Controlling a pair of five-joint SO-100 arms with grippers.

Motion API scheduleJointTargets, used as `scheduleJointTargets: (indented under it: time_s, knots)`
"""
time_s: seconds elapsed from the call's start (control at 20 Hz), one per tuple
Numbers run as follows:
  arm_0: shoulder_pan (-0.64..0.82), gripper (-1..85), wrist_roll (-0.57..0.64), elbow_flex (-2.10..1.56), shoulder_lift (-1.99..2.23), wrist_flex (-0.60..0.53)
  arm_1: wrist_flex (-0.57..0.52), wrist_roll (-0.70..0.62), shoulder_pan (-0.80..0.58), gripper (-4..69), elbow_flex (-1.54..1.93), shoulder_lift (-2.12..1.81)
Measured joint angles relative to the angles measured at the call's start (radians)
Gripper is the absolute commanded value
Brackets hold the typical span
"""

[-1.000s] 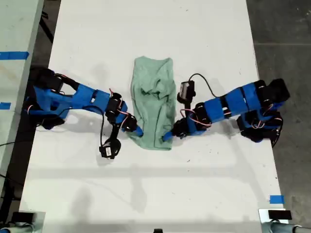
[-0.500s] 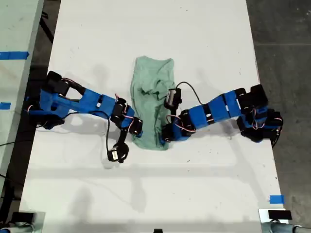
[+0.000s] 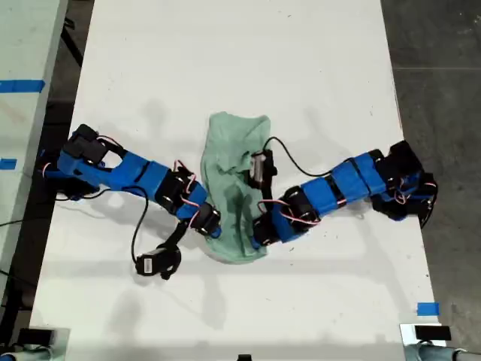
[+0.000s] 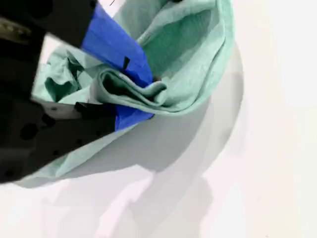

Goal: Fold tshirt

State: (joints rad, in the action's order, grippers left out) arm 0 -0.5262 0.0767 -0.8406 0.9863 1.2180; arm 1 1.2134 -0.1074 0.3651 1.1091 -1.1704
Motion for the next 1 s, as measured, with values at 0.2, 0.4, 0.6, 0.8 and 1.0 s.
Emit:
scheduleJointTargets:
  time_s: [0.2, 0.4, 0.6, 0.8, 1.0]
  knots:
    - [-0.071, 0.0, 0.005, 0.026, 0.0, -0.021, 0.055, -0.005, 0.054, -1.5, -0.158, 0.069]
    - [0.032, 0.0, 0.144, 0.028, 0.083, 0.14, 0.295, -0.11, -0.092, -1.4, -0.161, -0.032]
    - [0.318, 0.0, 0.428, 0.028, 0.158, 0.255, 0.403, -0.348, -0.371, -1.4, -0.046, -0.233]
    - [0.591, 0.0, 0.676, 0.028, 0.167, 0.244, 0.385, -0.609, -0.597, -1.4, 0.025, -0.268]
    - [0.744, 0.8, 0.796, 0.028, -0.023, 0.118, 0.118, -0.742, -0.713, -0.9, 0.308, -0.267]
